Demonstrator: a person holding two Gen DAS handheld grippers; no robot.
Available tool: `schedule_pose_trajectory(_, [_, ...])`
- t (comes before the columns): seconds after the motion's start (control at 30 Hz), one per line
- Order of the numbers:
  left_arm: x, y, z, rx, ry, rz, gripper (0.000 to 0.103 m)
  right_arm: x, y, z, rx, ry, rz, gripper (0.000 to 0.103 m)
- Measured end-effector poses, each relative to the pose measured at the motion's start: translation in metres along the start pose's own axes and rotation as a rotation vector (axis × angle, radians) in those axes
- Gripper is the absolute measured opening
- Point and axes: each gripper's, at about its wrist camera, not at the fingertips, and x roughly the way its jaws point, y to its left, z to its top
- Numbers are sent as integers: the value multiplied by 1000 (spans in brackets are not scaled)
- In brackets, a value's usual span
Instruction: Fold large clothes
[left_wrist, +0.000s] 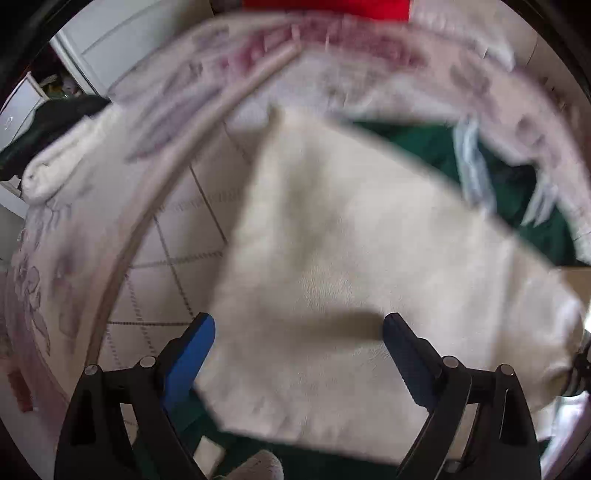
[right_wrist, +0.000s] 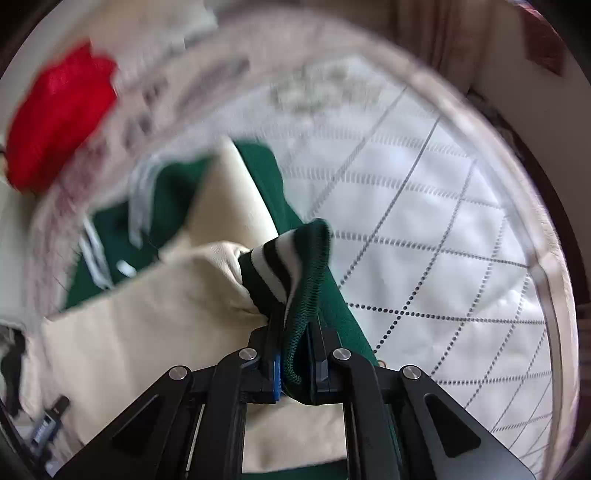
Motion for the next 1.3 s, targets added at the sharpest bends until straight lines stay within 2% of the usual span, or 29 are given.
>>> schedule_pose_trajectory(0.03, [13, 1, 1, 3, 32, 2, 94, 20, 1, 5, -28, 75, -5, 18])
schedule_pose_trajectory(0.07, [22, 4, 3, -9, 51, -33, 100, 31, -3, 7, -35, 121, -7, 19])
schedule_pose_trajectory(0.13, [21, 10, 7, -21, 48, -52, 103, 28, -11, 13, -5, 157, 59, 27])
schedule_pose_trajectory(0.17, [17, 12, 8, -21, 40, -62, 103, 21, -17, 14, 5, 178, 78, 46])
schedule_pose_trajectory(0.23, [5, 17, 4, -23, 26, -71, 103, 0, -30, 6, 30, 188, 63, 58])
schedule_pose_trajectory(0.3, [-14, 22, -12, 2, 16, -90, 103, -25, -40, -20, 47, 192, 84, 58])
schedule_pose_trajectory(0.37, [-33, 23, -35, 60, 17, -84, 103, -39, -39, -60, 31, 249, 106, 58])
schedule_pose_trajectory(0.5, [-58, 24, -99, 215, 69, -22, 103, -30, -14, -166, -73, 503, 186, 58])
schedule_pose_trajectory(0.57, [-59, 26, -137, 281, 121, -6, 103, -26, 2, -218, -119, 597, 184, 58])
schedule_pose_trajectory(0.67, [-44, 28, -187, 347, 216, -5, 103, -23, 20, -276, -136, 695, 224, 58])
schedule_pose_trajectory(0.73, [-30, 28, -211, 368, 258, -7, 103, -17, 30, -306, -192, 705, 193, 58])
schedule_pose_trajectory(0.77, [-19, 27, -223, 384, 295, -33, 103, -13, 36, -315, -215, 694, 187, 58])
schedule_pose_trajectory(0.8, [-12, 25, -229, 394, 318, -42, 103, -9, 40, -325, -244, 669, 181, 54])
schedule_pose_trajectory(0.83, [-6, 24, -235, 402, 339, -50, 103, -6, 43, -330, -251, 626, 150, 33])
schedule_pose_trajectory(0.87, [-6, 24, -236, 390, 328, -67, 103, -6, 41, -333, -236, 587, 114, 20])
schedule_pose_trajectory(0.93, [-6, 23, -235, 380, 311, -86, 103, -10, 40, -333, -175, 565, 118, 5])
schedule_pose_trajectory(1.0, [-5, 25, -234, 372, 302, -102, 103, -24, 40, -332, -122, 549, 120, 4])
schedule_pose_trajectory(1.17, [-3, 32, -232, 379, 285, -129, 103, -67, 61, -343, -150, 489, 138, 3])
schedule_pose_trajectory(1.27, [-4, 34, -234, 387, 274, -137, 103, -65, 68, -352, -144, 498, 135, 3])
schedule_pose_trajectory(1.3, [-4, 35, -235, 392, 267, -133, 103, -62, 59, -349, -147, 507, 122, 3])
